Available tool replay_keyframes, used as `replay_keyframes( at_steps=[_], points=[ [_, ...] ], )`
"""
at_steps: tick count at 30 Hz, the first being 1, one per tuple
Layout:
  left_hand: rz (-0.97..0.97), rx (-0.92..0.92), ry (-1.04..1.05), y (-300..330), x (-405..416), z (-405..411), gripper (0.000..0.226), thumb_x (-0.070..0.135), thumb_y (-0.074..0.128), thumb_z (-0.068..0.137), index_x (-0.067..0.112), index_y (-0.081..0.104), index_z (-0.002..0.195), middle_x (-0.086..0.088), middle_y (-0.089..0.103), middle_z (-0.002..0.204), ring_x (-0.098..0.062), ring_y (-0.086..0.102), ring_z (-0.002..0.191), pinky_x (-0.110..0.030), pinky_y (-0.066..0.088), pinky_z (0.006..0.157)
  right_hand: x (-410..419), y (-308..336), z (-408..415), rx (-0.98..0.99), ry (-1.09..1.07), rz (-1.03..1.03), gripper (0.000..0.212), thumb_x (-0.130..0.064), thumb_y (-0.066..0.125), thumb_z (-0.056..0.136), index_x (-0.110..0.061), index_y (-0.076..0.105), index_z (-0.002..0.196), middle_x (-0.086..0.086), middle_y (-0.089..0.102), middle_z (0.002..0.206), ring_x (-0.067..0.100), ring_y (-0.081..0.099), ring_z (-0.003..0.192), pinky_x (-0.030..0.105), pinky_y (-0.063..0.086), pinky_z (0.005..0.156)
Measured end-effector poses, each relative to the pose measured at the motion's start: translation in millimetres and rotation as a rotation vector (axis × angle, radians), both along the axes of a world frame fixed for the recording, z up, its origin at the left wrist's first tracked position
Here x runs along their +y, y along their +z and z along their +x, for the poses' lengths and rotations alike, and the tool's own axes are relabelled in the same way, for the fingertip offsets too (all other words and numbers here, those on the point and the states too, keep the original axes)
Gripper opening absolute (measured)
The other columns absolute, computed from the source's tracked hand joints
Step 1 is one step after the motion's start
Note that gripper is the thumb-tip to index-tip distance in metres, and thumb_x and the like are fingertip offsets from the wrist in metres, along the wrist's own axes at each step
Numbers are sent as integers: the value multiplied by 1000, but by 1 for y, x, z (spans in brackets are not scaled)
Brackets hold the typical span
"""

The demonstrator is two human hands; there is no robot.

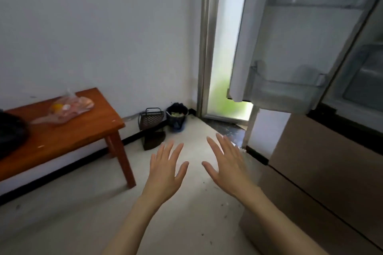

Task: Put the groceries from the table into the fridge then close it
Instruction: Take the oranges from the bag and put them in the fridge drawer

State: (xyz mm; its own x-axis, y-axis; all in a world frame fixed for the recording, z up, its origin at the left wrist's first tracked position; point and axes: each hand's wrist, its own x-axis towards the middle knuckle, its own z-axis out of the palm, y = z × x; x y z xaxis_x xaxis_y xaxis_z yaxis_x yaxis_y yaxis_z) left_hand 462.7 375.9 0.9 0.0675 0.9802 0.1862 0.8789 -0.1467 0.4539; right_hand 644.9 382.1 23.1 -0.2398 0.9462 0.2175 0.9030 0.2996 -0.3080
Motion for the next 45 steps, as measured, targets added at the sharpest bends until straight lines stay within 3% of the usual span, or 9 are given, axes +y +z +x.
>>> replay_keyframes(
  at_steps=[6, 12, 17, 22, 30, 37, 41, 45],
  points=[
    [-11, -11, 260, -13, 23, -117, 55, 48, 33, 96, 33, 16, 147, 5, 7, 158, -16, -5, 145, -39, -1, 115, 70, -3, -103, 21, 229, 54, 62, -43, 45, 92, -19, 26, 146, 9, 20, 155, 29, 15, 143, 45, 17, 114],
    [-83, -32, 465, -9, 69, -193, 57, 48, 33, 96, 30, 17, 147, 4, 5, 158, -17, -8, 145, -41, 4, 118, 150, -7, -204, 8, 407, 21, 63, -42, 45, 94, -24, 18, 148, 5, 12, 157, 24, 7, 145, 43, 11, 118],
    [-142, -25, 565, -13, 109, -249, 59, 52, 31, 95, 32, 14, 147, 5, 1, 158, -15, -11, 144, -41, 3, 119, 210, -5, -276, 63, 529, -2, 62, -43, 46, 93, -22, 23, 147, 6, 19, 155, 27, 13, 144, 46, 18, 116],
    [-113, -37, 654, -6, 146, -318, 58, 49, 31, 96, 29, 14, 148, 3, 2, 158, -16, -10, 145, -41, 2, 119, 264, -8, -345, -22, 610, -35, 66, -55, 34, 92, -25, 16, 148, 5, 13, 157, 24, 9, 144, 42, 13, 117],
    [-151, -37, 698, -26, 210, -434, 58, 50, 29, 96, 29, 13, 148, 1, 4, 158, -17, -5, 145, -41, 6, 119, 337, -25, -467, -93, 646, -67, 64, -50, 35, 95, -27, 9, 149, 5, 7, 158, 23, 3, 145, 43, 10, 118],
    [-181, -51, 618, -45, 276, -556, 56, 44, 33, 97, 25, 16, 148, -1, 10, 157, -19, 2, 145, -41, 11, 118, 396, -41, -576, -11, 583, -134, 60, -45, 40, 95, -26, 17, 147, 4, 13, 156, 22, 9, 144, 44, 13, 117],
    [-134, -26, 546, -53, 313, -613, 54, 40, 37, 97, 20, 26, 146, -6, 24, 153, -21, 15, 143, -38, 19, 116, 422, -49, -633, 68, 598, -111, 54, -39, 44, 95, -23, 30, 143, 3, 25, 153, 24, 21, 141, 43, 20, 115],
    [-190, -122, 492, -64, 348, -647, 50, 35, 41, 97, 20, 31, 143, -4, 26, 152, -19, 19, 142, -40, 23, 115, 455, -61, -673, 106, 594, 38, 40, -23, 58, 89, -13, 54, 128, 10, 54, 133, 29, 46, 127, 47, 36, 106]
  ],
)
